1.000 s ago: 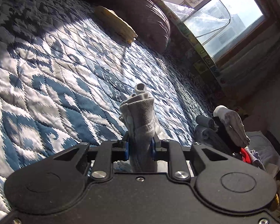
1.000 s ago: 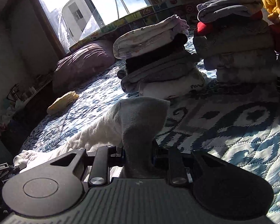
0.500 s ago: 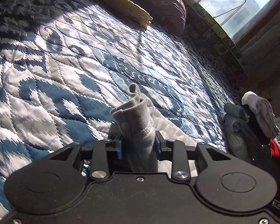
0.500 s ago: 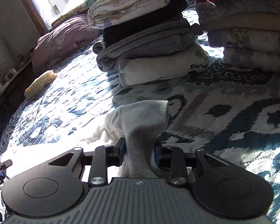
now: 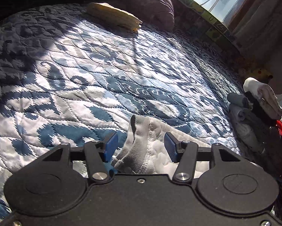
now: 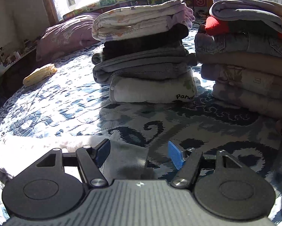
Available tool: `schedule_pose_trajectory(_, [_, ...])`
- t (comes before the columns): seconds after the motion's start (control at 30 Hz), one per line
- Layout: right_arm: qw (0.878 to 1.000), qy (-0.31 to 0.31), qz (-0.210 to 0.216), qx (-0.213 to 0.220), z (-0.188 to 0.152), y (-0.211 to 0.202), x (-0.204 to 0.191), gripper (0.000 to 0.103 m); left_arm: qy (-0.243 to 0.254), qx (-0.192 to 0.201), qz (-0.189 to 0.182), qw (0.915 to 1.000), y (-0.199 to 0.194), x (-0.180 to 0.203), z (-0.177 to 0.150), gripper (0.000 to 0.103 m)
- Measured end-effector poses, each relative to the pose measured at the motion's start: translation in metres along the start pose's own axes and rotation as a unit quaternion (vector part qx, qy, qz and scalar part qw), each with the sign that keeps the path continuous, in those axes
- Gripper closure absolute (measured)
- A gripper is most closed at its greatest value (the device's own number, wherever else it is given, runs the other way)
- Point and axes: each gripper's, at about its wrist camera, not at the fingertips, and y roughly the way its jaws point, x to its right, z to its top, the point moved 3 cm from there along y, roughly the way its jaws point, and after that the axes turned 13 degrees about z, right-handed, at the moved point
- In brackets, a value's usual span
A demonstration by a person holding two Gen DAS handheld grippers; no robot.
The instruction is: Fold clothes
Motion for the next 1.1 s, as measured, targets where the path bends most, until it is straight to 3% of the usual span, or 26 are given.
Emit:
schedule_pose_trajectory(0.17, [0.996, -0.058, 0.037, -0.058, 0.009, 0.021, -0.004, 0.039, 0.080, -0.019, 0.004, 0.9966, 0.014, 0.005, 0.013, 0.049])
schedule_pose_trajectory(0.5, [0.982, -0.109, 0.076, -0.134, 0.011, 0.055, -0.009, 0.040, 0.157, -0.058, -0.004, 0.9858, 0.054, 0.015, 0.033, 0.050])
schedule_pose_trajectory(0.57, [0.979, -0.105, 0.094, -0.146, 0.011, 0.058, -0.009, 0.068, 0.168, -0.066, -0.008, 0.9835, 0.063, 0.018, 0.034, 0.057])
schedule_pose_trajectory(0.67, [0.975, -0.125, 0.108, -0.150, 0.010, 0.057, -0.018, 0.085, 0.190, -0.064, -0.017, 0.9795, 0.067, 0.027, 0.033, 0.084])
schedule_pose_trajectory(0.77, [0.974, -0.145, 0.107, -0.136, 0.011, 0.049, -0.027, 0.091, 0.220, -0.044, -0.012, 0.9744, 0.057, 0.037, 0.031, 0.094])
schedule_pose_trajectory(1.1, [0.967, -0.227, 0.088, -0.071, 0.013, -0.012, -0.063, 0.092, 0.233, 0.030, -0.031, 0.9716, -0.011, 0.039, 0.036, 0.094])
